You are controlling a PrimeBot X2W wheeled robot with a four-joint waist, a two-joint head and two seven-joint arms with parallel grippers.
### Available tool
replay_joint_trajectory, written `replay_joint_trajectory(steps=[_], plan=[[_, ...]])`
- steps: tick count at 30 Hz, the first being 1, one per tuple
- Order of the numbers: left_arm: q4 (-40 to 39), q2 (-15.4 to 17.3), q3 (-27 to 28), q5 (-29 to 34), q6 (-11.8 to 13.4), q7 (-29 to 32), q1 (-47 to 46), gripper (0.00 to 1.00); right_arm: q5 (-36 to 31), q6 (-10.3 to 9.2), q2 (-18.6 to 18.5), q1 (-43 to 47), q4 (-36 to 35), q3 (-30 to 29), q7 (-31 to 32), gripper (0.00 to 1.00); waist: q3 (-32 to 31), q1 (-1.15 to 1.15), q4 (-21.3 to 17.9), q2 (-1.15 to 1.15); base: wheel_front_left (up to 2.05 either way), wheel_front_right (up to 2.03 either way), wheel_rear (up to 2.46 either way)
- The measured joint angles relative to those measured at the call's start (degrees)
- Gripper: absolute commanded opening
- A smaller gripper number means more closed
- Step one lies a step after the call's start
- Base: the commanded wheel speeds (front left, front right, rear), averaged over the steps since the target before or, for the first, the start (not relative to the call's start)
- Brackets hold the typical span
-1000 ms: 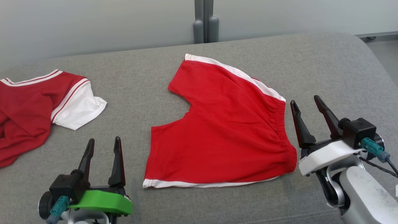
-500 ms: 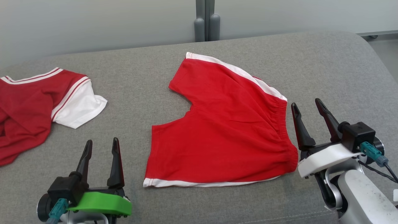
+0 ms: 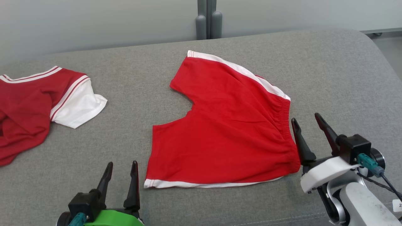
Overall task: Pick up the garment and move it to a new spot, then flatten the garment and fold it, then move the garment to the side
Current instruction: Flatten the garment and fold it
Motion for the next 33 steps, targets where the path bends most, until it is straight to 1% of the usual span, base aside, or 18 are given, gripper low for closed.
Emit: replay_joint_trajectory(steps=[2, 4, 5, 7, 12, 16, 19, 22, 25, 32, 33], plan=[[1.47, 0.00, -0.70, -0.68, -0.41, 0.74, 0.52, 1.00, -0.34, 0.71, -1.00, 1.09, 1.47, 0.94, 0.00, 1.00, 0.39, 0.00, -0.06, 0.00, 0.00, 0.00, 0.00], [2.77, 0.00, -1.11, -1.64, -0.88, 0.86, 0.64, 1.00, -0.56, 0.87, -1.79, 1.92, 2.90, 1.43, 0.01, 1.00, 0.82, 0.00, -0.16, 0.00, 0.00, 0.00, 0.00], [3.36, 0.00, -1.36, -2.04, -1.22, 1.34, 0.66, 1.00, -0.64, 1.29, -2.20, 2.30, 3.45, 1.71, 0.01, 1.00, 1.04, 0.00, -0.21, 0.00, 0.00, 0.00, 0.00], [4.46, -0.01, -1.57, -2.99, -1.51, 1.74, 0.68, 1.00, -0.64, 1.82, -2.45, 2.76, 4.69, 2.20, 0.01, 1.00, 1.47, 0.00, -0.35, 0.00, 0.00, 0.00, 0.00], [7.34, -0.03, -2.83, -4.21, -2.50, 3.54, 0.71, 1.00, -0.62, 2.86, -2.02, 3.75, 7.01, 3.46, 0.01, 1.00, 2.28, 0.00, -1.00, 0.00, 0.00, 0.00, 0.00], [8.62, -0.08, -3.35, -4.90, -3.18, 3.87, 0.70, 1.00, -0.62, 3.19, -1.29, 3.78, 7.44, 3.56, 0.01, 1.00, 2.61, 0.00, -1.53, 0.00, 0.00, 0.00, 0.00], [9.35, -0.08, -3.58, -5.47, -3.79, 4.34, 0.52, 1.00, -0.59, 3.86, -0.58, 3.77, 8.03, 3.83, 0.01, 1.00, 2.82, 0.00, -2.09, 0.00, 0.00, 0.00, 0.00], [10.60, -0.09, -3.66, -5.47, -3.98, 4.34, 0.18, 1.00, -0.60, 4.14, -0.68, 3.75, 8.78, 3.86, 0.01, 1.00, 2.93, 0.00, -2.59, 0.00, 0.00, 0.00, 0.00], [11.56, -0.09, -4.28, -5.45, -4.82, 4.34, -0.57, 1.00, -0.59, 4.34, -0.70, 3.72, 9.24, 3.66, 0.01, 1.00, 3.00, 0.00, -2.94, 0.00, 0.00, 0.00, 0.00], [13.80, -0.13, -5.01, -5.44, -5.32, 4.26, -2.48, 1.00, -0.60, 4.86, -0.69, 3.67, 10.39, 3.57, 0.01, 1.00, 2.95, 0.00, -3.32, 0.00, 0.00, 0.00, 0.00], [14.06, -0.13, -5.01, -5.44, -5.32, 4.25, -2.53, 0.95, -0.60, 4.93, -0.69, 3.67, 10.57, 3.57, 0.01, 1.00, 2.92, 0.00, -3.38, 0.00, 0.00, 0.00, 0.00]])
